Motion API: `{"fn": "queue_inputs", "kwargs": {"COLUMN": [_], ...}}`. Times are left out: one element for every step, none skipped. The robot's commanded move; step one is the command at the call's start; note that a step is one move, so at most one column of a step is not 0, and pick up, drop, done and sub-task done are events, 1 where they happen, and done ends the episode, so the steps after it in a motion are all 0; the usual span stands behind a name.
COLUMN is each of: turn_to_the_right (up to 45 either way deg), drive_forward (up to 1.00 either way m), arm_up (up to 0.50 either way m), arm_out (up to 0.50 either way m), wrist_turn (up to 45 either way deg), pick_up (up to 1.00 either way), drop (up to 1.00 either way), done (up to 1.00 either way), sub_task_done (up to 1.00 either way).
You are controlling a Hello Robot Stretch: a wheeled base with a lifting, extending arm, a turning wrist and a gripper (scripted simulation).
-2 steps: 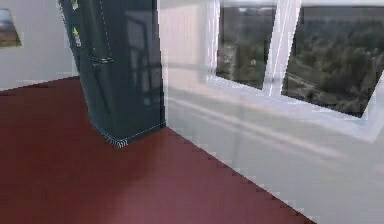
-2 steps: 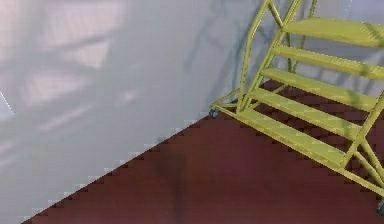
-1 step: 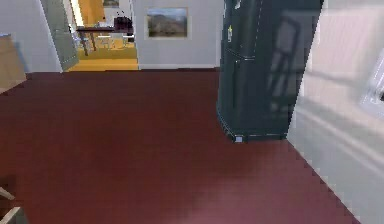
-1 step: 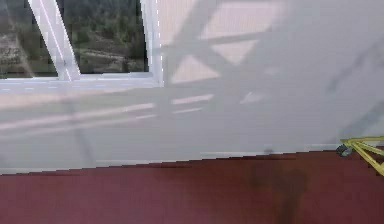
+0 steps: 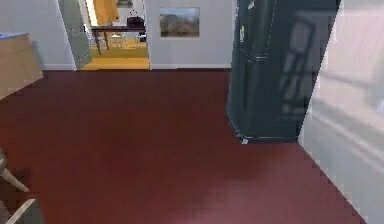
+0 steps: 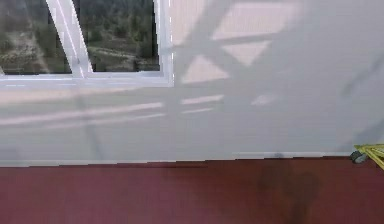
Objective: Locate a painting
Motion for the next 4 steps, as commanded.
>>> {"fn": "queue_inputs", "kwargs": {"turn_to_the_right": [0.0, -18.0, 0.0, 0.0], "drive_forward": [0.85, 0.00, 1.00, 1.00], "arm_up": [0.00, 0.00, 0.00, 0.00], "arm_out": [0.00, 0.00, 0.00, 0.00], "wrist_turn": [0.0, 0.0, 0.0, 0.0], "pick_up": [0.00, 0.00, 0.00, 0.00], "drop": [0.00, 0.00, 0.00, 0.00], "done": [0.00, 0.00, 0.00, 0.00], "sub_task_done": [0.00, 0.00, 0.00, 0.00]}}
